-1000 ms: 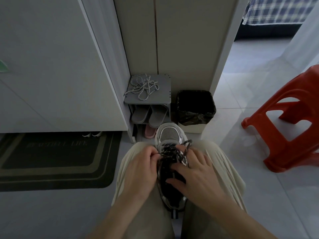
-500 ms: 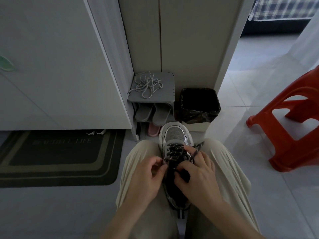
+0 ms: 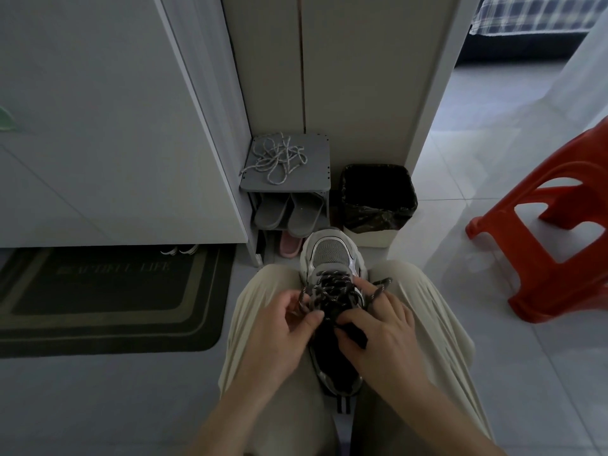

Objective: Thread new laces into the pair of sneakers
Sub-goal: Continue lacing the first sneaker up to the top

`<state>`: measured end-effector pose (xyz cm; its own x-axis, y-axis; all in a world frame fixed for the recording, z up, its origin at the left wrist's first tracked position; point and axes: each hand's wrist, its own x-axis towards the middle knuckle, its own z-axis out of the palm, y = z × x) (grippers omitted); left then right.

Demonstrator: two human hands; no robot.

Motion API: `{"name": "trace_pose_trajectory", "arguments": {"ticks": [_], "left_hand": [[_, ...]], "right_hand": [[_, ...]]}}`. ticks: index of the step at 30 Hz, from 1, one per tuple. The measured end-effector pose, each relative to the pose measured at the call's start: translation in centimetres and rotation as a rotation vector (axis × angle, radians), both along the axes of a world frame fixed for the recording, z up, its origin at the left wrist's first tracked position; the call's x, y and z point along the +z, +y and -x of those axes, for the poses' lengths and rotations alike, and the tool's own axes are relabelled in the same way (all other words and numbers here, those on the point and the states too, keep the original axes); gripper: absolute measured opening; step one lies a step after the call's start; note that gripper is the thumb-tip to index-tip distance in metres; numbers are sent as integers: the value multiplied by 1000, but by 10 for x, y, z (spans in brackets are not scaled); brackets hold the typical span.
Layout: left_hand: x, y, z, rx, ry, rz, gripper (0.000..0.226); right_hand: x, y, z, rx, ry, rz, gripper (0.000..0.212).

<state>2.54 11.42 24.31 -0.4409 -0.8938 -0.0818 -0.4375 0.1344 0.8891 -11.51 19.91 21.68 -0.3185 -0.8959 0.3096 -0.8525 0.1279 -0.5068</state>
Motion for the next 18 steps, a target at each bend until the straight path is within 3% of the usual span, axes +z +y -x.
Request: {"name": "trace_pose_trajectory", "arguments": {"ticks": [5, 11, 15, 18], "left_hand": [[-6, -4, -5, 50, 18, 68, 12], [3, -18, -8, 132, 85, 89, 15], [6, -24, -7, 164, 89, 113, 17], [-2, -19, -6, 120, 14, 68, 5]], "right_hand": [[1, 4, 6, 73, -290, 36, 17], [18, 11, 30, -161, -660, 79, 32], [23, 14, 44, -259, -649, 85, 27], [31, 15, 33, -222, -452, 61, 15]]}}
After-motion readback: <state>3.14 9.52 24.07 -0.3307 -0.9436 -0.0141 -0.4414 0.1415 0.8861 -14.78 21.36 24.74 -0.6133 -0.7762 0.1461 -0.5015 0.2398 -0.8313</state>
